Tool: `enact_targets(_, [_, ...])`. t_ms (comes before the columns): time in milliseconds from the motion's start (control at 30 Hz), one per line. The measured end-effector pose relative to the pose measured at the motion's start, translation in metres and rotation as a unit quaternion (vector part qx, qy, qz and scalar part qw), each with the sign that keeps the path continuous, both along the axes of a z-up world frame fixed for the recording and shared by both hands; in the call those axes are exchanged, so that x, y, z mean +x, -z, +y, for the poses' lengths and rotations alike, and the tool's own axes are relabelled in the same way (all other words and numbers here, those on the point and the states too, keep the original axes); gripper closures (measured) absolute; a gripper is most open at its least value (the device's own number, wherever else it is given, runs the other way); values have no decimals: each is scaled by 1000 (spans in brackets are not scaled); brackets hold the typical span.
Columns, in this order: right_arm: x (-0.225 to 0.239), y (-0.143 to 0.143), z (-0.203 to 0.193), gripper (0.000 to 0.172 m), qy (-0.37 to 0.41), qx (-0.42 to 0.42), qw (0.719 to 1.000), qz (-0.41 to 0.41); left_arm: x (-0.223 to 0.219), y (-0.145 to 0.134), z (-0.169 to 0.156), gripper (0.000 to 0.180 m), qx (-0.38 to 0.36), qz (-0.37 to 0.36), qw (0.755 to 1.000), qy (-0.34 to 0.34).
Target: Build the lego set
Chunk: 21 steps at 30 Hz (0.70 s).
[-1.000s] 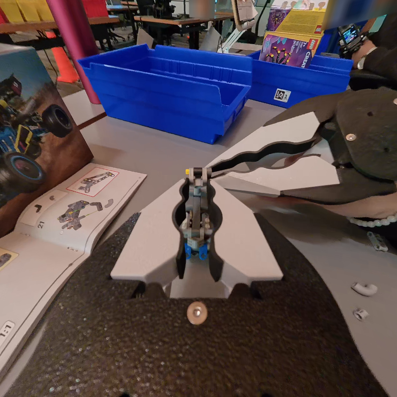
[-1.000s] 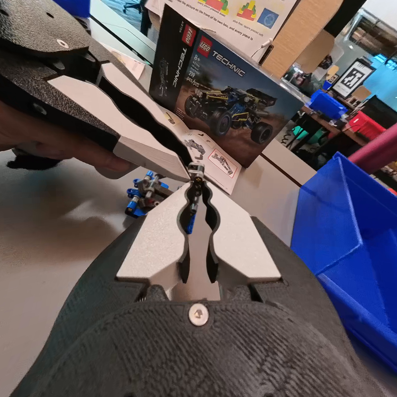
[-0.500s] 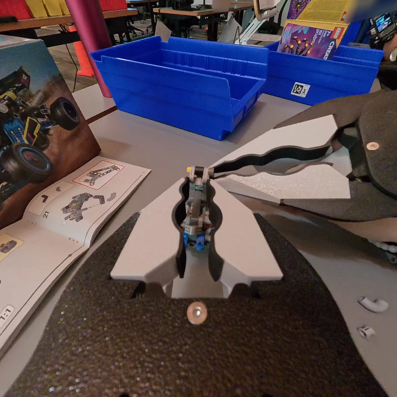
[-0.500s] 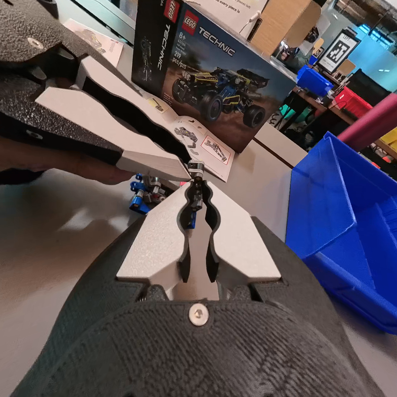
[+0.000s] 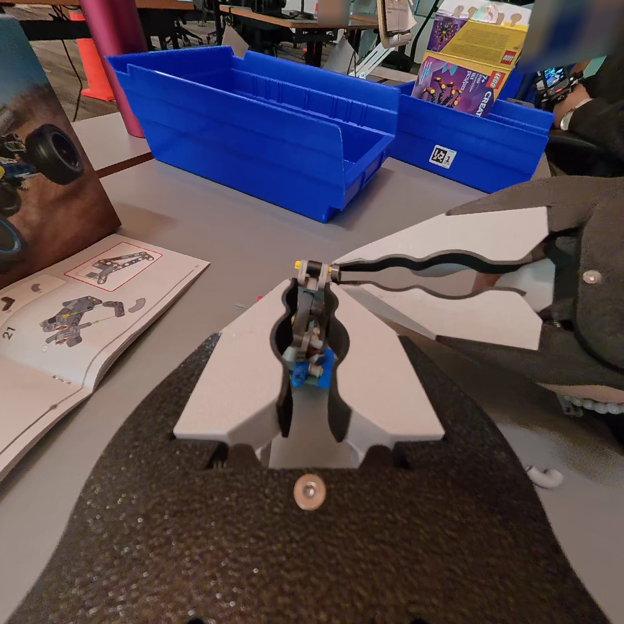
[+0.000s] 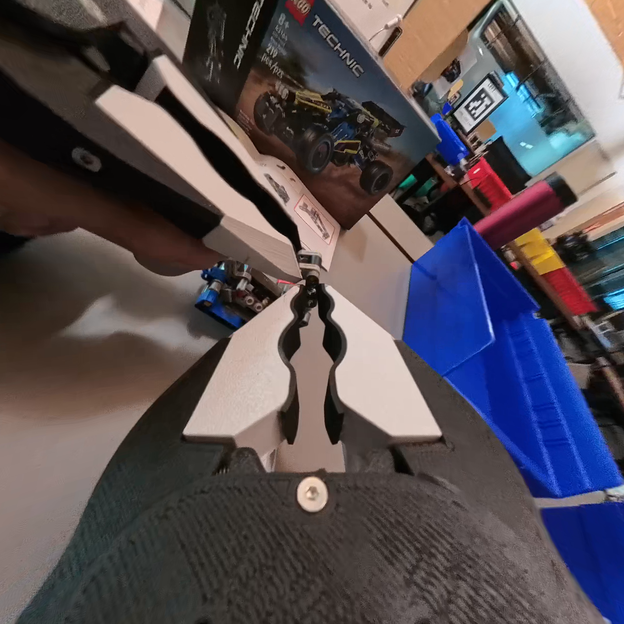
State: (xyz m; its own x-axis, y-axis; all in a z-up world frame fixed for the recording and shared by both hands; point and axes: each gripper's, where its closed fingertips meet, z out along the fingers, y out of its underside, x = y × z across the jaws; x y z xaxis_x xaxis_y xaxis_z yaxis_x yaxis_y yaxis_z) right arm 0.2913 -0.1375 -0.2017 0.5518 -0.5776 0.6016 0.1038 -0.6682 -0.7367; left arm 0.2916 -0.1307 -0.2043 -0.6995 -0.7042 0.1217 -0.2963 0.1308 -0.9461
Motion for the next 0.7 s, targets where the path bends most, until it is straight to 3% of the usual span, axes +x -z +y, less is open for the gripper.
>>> enact_targets(133, [-8,0,-1,166,-2,-6,1000,-7,12,-4,17,168,7,-19,999,-43])
enact_targets(200, [-12,1,0,167,-8,15,1000,0,7,-11,11,168,-26,6,1000,-4])
enact_targets(400, [-12,3,-5,168,-39,156,978,134,-5,-2,-6,167,30,-11,998,46])
enact_targets(467, [-15,8,-8,167,-43,183,964,188,-8,2,-9,158,53,-13,996,72])
enact_targets(567, [-19,4,-9,168,-44,229,948,215,-16,-1,-8,149,67,-23,992,102])
enact_targets(700, [-22,9,-12,167,-38,232,947,218,-26,-24,6,149,34,-50,989,132])
